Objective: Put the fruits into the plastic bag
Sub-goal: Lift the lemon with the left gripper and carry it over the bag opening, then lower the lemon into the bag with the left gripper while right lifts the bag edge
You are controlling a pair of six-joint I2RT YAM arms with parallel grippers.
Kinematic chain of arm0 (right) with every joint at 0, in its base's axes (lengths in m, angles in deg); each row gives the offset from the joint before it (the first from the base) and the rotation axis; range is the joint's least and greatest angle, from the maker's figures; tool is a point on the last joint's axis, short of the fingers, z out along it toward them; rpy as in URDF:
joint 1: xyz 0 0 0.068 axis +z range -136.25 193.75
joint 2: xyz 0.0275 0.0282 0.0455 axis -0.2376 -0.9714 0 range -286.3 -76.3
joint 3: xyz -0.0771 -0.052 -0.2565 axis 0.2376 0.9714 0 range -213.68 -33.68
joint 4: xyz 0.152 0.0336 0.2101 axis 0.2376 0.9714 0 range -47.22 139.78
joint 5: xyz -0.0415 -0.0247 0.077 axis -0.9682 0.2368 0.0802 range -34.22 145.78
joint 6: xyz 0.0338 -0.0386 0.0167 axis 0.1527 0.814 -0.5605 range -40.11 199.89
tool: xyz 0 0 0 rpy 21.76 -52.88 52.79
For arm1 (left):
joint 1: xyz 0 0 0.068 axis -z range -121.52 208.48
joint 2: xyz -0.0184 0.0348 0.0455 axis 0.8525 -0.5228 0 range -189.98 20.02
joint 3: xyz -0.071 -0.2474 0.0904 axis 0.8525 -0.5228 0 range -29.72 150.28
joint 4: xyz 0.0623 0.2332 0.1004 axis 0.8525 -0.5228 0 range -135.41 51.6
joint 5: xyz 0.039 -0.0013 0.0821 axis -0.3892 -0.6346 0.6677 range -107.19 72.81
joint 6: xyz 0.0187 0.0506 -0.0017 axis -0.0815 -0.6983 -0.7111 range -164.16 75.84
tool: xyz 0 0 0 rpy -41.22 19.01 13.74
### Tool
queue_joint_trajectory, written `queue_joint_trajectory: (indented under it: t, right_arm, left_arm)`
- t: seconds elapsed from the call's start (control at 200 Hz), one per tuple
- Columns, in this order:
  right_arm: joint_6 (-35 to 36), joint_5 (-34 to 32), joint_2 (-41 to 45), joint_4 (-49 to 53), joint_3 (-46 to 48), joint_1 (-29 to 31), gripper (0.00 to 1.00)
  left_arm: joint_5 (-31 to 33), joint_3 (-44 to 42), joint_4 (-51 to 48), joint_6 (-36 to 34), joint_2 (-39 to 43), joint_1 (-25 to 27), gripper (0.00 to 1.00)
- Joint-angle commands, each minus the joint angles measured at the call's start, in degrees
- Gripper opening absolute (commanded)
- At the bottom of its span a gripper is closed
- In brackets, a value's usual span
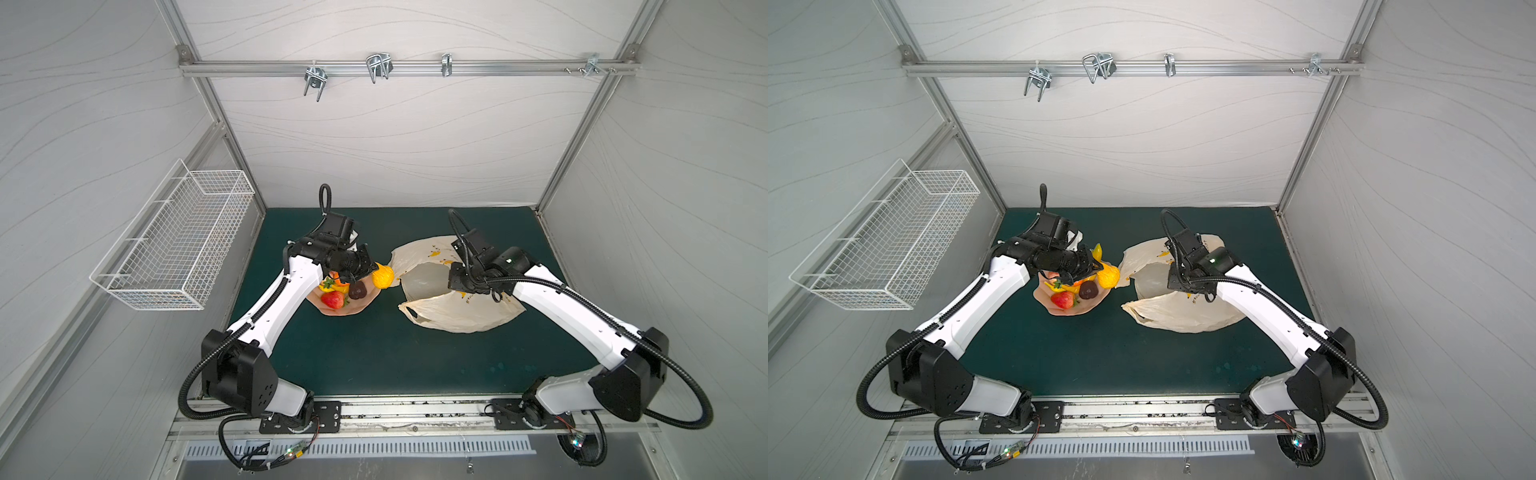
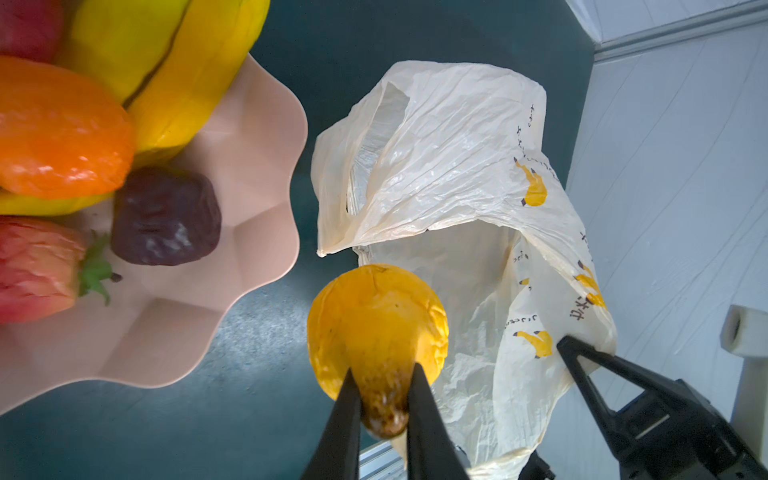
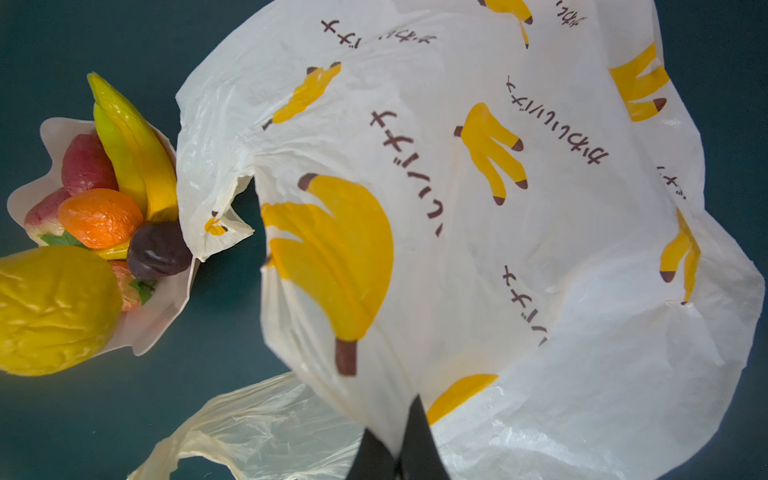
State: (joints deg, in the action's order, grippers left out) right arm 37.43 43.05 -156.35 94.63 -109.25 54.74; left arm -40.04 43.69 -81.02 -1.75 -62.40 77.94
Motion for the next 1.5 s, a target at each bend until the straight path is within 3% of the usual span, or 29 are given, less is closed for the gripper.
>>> queue_joint_trajectory:
  t: [0.0,0.525,1.02,1.491]
  right_arm:
    - [-1.3,0.5,1.5,0.1,0.9,0.0,0.0]
    - [-4.5,3.7,1.9,-2.8,2.9,-0.3,0.0]
    - [-7.7,7.0,2.1,-5.1,4.4,-1.3,0.0]
    - [-11.5,9.0,3.0,-7.3,6.4,-1.3,0.0]
  left_arm:
    - [-2.4,-2.9,11.0,8.9,1.9,0.9,0.0]
    - [2.6,-16.2,29.5,27.1,3.9,7.8,0.0]
    - [4.4,-21.4,33.8,31.0,2.4,14.5,0.0]
    - [3.9,-20.4,37.5,32.4,-1.7,16.0,0.0]
